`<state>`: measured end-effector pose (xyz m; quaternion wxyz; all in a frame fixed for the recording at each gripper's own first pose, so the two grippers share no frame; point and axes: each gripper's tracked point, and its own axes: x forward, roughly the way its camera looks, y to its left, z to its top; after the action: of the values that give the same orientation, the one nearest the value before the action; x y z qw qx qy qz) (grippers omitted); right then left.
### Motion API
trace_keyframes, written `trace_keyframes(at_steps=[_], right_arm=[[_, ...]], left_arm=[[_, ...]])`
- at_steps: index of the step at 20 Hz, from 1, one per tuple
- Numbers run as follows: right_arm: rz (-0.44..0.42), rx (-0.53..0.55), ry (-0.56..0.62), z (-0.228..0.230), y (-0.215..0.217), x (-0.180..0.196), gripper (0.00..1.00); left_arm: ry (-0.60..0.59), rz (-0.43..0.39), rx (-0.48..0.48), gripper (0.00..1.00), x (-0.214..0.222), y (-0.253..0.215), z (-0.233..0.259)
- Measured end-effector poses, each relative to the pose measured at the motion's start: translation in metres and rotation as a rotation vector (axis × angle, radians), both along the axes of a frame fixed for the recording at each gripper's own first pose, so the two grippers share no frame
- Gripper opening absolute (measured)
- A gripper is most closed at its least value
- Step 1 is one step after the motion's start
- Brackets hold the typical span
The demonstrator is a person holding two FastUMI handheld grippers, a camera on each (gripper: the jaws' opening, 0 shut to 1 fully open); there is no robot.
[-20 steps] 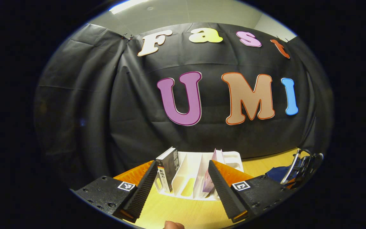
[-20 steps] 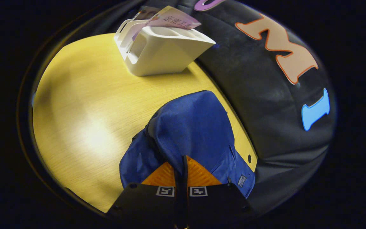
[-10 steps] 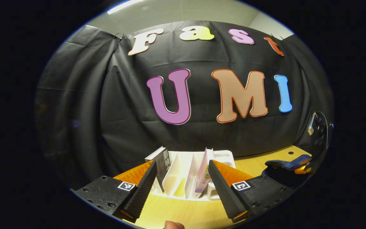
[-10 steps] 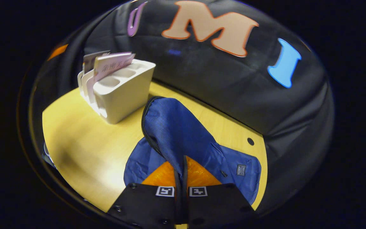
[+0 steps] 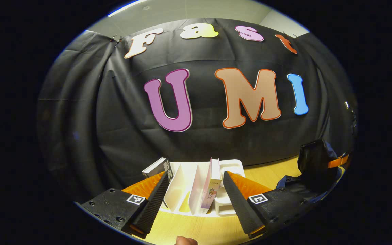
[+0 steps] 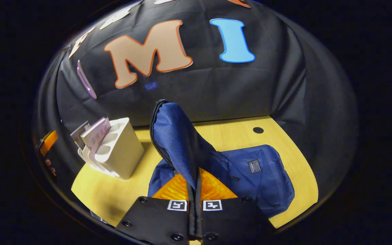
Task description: Open the schoolbag, grab two books from the bookshelf and put them into the schoolbag.
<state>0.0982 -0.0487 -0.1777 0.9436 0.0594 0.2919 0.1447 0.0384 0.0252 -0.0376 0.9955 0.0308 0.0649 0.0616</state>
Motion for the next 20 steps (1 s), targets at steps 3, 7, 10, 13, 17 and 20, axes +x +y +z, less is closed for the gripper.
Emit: trace_keyframes(at_steps=[3, 7, 10, 13, 17, 20], right_arm=[[-0.062, 0.072, -0.019, 0.006, -0.014, 0.000, 0.02], [-0.126, 0.132, -0.029, 0.007, -0.023, -0.003, 0.02], [-0.147, 0.143, -0.027, 0.004, -0.025, -0.003, 0.03], [-0.156, 0.147, -0.031, 0.005, -0.026, -0.004, 0.04], [-0.158, 0.153, -0.035, 0.005, -0.026, -0.004, 0.03], [-0.166, 0.171, -0.042, 0.006, -0.027, -0.005, 0.03]], left_arm=[[0.041, -0.030, 0.019, 0.94, 0.018, -0.008, -0.010], [0.145, -0.041, 0.022, 1.00, 0.049, -0.012, -0.037], [0.232, -0.047, 0.030, 0.96, 0.071, -0.012, -0.057], [0.368, -0.067, 0.066, 0.96, 0.092, -0.010, -0.077], [0.555, -0.108, 0.074, 0.96, 0.114, -0.012, -0.105], [0.660, -0.101, 0.042, 0.96, 0.124, -0.007, -0.121]])
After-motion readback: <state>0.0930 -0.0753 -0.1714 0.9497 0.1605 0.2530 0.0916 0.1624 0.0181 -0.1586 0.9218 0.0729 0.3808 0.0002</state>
